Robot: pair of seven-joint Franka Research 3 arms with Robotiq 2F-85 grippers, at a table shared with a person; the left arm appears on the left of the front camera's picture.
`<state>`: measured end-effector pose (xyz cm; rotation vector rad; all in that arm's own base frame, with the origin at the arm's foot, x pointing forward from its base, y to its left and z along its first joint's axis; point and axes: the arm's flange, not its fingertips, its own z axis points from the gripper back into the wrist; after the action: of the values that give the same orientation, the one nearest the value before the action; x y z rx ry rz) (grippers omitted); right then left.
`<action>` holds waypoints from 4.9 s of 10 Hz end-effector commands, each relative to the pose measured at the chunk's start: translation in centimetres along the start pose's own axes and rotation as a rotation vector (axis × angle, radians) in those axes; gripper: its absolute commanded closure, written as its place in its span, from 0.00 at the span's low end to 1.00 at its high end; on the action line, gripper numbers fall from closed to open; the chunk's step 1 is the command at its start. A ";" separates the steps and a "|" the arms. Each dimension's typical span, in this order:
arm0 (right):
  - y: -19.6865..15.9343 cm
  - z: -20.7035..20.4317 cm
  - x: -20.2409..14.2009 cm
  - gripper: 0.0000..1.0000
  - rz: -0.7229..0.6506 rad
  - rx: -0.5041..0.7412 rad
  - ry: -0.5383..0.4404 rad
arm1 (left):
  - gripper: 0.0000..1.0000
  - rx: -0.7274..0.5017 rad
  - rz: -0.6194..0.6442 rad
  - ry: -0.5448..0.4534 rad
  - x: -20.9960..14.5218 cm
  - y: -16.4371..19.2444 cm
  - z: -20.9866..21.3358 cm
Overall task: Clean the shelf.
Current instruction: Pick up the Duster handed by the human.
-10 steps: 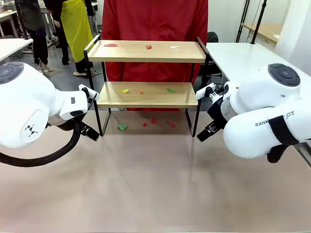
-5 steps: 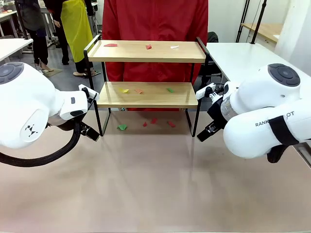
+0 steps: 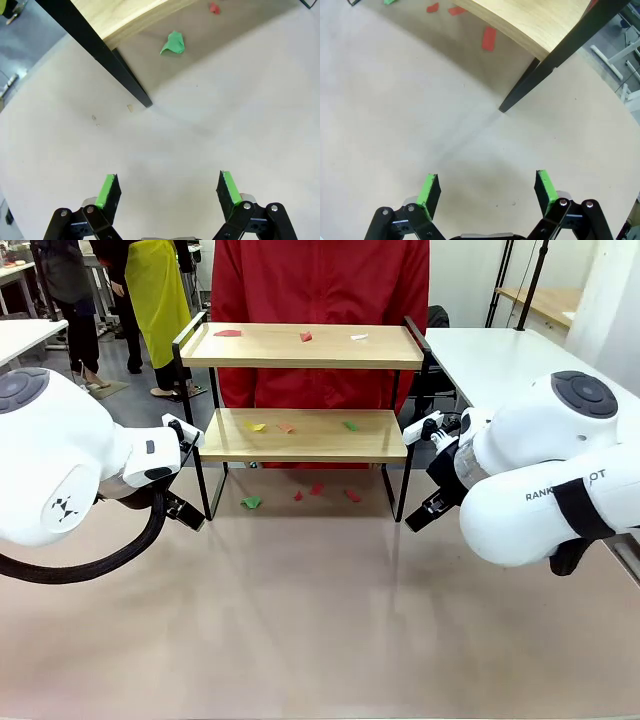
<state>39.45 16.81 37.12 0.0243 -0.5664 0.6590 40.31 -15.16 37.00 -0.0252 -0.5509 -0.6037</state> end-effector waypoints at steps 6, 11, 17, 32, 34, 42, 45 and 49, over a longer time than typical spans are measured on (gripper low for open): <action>-8.0 10.4 0.9 0.00 -0.089 0.127 -0.169 | 0.00 -0.275 -0.101 -0.050 2.5 7.5 10.8; -21.5 14.4 -5.4 0.00 0.062 0.406 -0.429 | 0.00 -0.571 -0.364 -0.261 -1.0 18.4 11.1; -30.0 11.1 -11.4 0.00 0.052 0.396 -0.739 | 0.00 -0.610 -0.407 -0.608 -4.2 23.6 6.6; -38.1 5.8 -13.1 0.00 0.024 0.464 -0.885 | 0.00 -0.706 -0.277 -0.955 -5.9 32.6 -0.3; -39.2 4.9 -13.9 0.00 -0.005 0.468 -0.895 | 0.00 -0.735 -0.324 -0.982 -6.1 32.9 -1.5; -39.7 4.6 -14.8 0.00 -0.025 0.470 -0.870 | 0.00 -0.760 -0.318 -0.979 -6.3 32.7 -1.6; -39.7 4.6 -14.8 0.00 -0.025 0.470 -0.870 | 0.00 -0.760 -0.318 -0.979 -6.3 32.7 -1.6; -39.7 4.6 -14.8 0.00 -0.025 0.470 -0.870 | 0.00 -0.760 -0.318 -0.979 -6.3 32.7 -1.6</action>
<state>50.92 -24.28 39.58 0.7861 -1.2245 0.7324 54.71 15.13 36.75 -1.0041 -1.2487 -1.0705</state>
